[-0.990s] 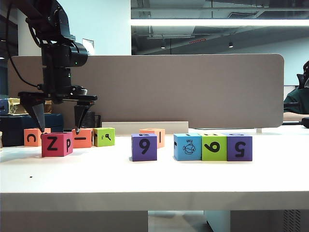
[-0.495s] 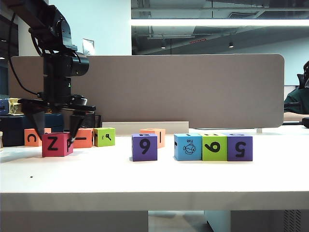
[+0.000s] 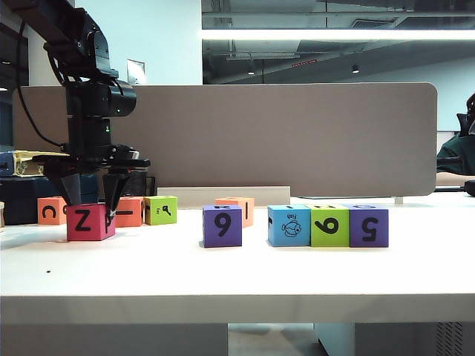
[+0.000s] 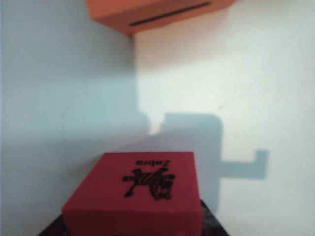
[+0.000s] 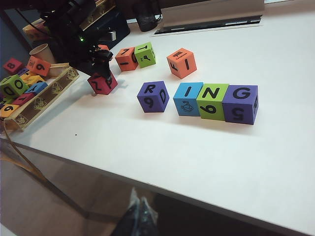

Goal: Select the appropriate blocks from the scattered letter blocks on the table and arrange them in a row to spell out "TURING".

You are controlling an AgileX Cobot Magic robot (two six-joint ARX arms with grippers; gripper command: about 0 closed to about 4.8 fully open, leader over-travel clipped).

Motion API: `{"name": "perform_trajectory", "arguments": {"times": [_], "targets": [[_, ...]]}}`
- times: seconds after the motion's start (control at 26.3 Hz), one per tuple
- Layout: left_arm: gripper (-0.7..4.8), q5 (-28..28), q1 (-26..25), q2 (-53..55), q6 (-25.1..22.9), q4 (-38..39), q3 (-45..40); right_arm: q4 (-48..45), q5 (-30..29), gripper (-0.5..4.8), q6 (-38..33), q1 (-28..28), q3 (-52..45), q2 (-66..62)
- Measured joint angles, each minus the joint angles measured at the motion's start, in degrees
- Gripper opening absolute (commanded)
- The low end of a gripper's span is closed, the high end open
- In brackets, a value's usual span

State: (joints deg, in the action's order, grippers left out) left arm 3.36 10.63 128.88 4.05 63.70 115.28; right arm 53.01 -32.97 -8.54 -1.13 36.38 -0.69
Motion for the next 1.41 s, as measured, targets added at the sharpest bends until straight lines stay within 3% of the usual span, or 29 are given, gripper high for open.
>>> {"name": "perform_trajectory", "arguments": {"times": [0.19, 0.8, 1.07, 1.41], "targets": [[2.67, -1.9, 0.6, 0.0, -2.9, 0.7, 0.1, 0.0, 0.0, -0.01, 0.0, 0.0, 0.0, 0.0], [2.68, -2.3, 8.2, -0.1, -28.7, 3.4, 0.1, 0.0, 0.0, -0.01, 0.0, 0.0, 0.0, 0.0], [2.68, -7.5, 10.5, -0.2, -36.9, 4.2, 0.3, 0.0, 0.0, -0.01, 0.0, 0.0, 0.0, 0.0], [2.68, -14.0, 12.9, -0.1, -43.3, 6.9, 4.7, 0.0, 1.5, -0.01, 0.0, 0.0, 0.0, 0.0]]}}
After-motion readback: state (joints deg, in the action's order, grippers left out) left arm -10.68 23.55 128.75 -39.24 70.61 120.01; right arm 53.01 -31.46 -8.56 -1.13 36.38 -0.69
